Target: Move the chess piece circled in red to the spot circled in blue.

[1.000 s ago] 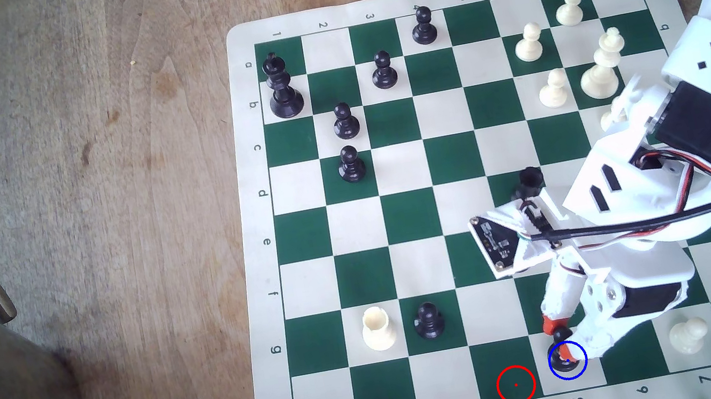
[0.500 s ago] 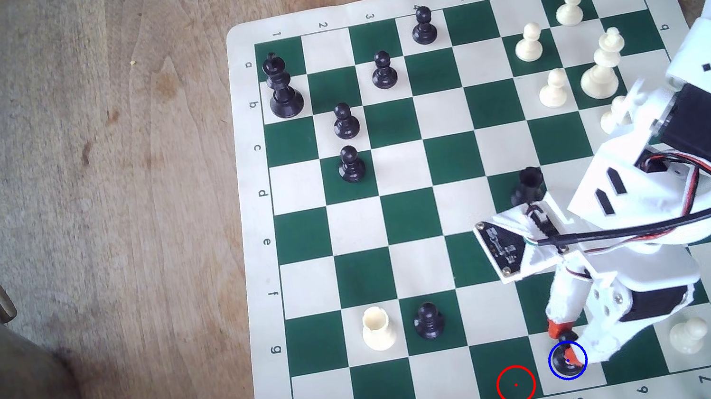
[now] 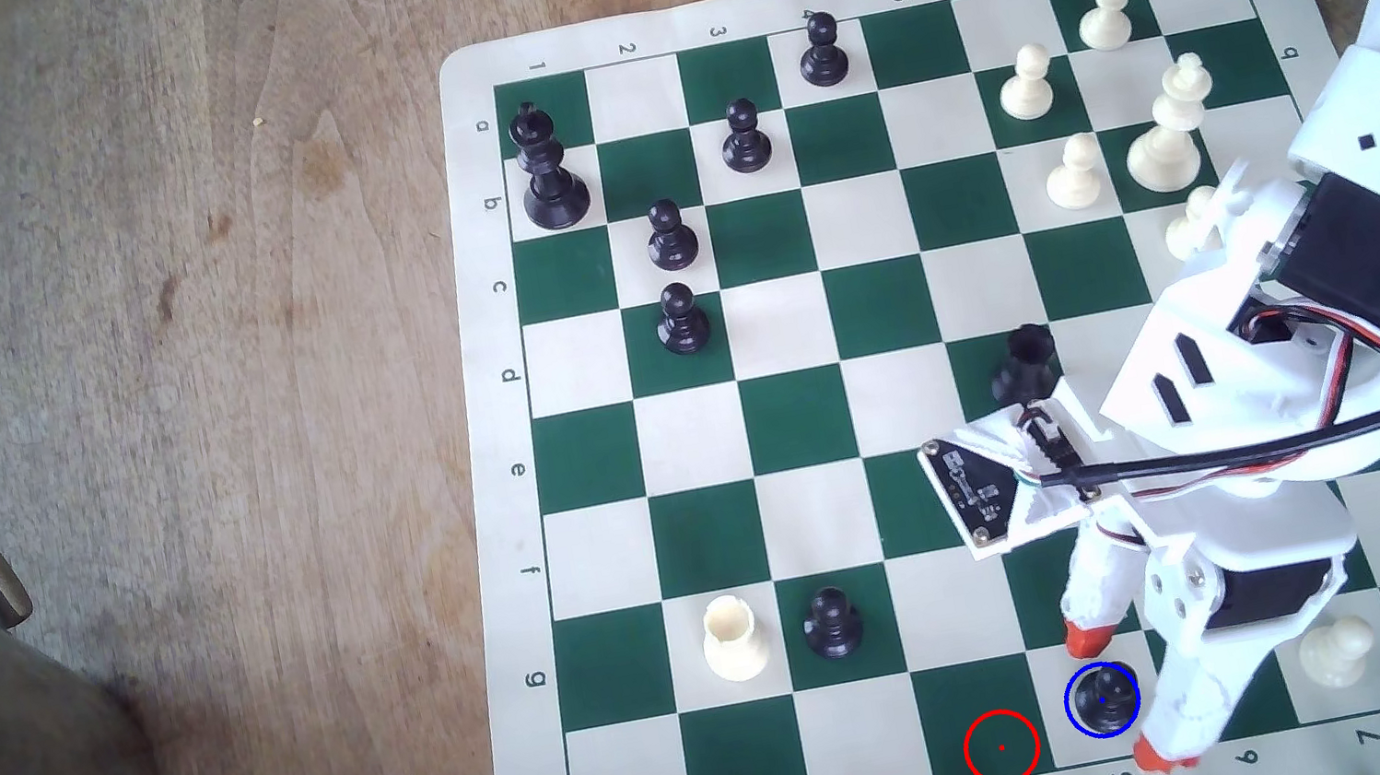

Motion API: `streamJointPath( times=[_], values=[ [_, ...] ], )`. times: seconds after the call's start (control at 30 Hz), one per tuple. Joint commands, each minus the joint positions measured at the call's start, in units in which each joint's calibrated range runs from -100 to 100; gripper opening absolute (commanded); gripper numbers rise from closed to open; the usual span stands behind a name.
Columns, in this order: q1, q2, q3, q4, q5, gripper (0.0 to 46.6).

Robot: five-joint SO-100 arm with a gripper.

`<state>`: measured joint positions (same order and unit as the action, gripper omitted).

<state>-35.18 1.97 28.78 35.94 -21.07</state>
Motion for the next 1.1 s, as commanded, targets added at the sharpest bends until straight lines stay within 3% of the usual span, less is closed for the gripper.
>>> streamJointPath(
  times=[0.0, 0.23, 0.4, 0.83, 1.0, 1.07],
  values=[
    [-0.2, -1.8, -2.3, -0.1, -0.1, 24.1],
    [1.0, -6.2, -0.8, 0.6, 0.1, 26.1],
    [3.5, -12.6, -0.1, 4.1, 1.8, 26.6],
    [14.6, -38.1, 19.5, 6.2, 4.8, 27.4],
    [20.8, -51.3, 27.2, 9.4, 7.7, 23.8],
    [23.7, -58.5, 31.6, 9.7, 8.1, 19.9]
  ],
)
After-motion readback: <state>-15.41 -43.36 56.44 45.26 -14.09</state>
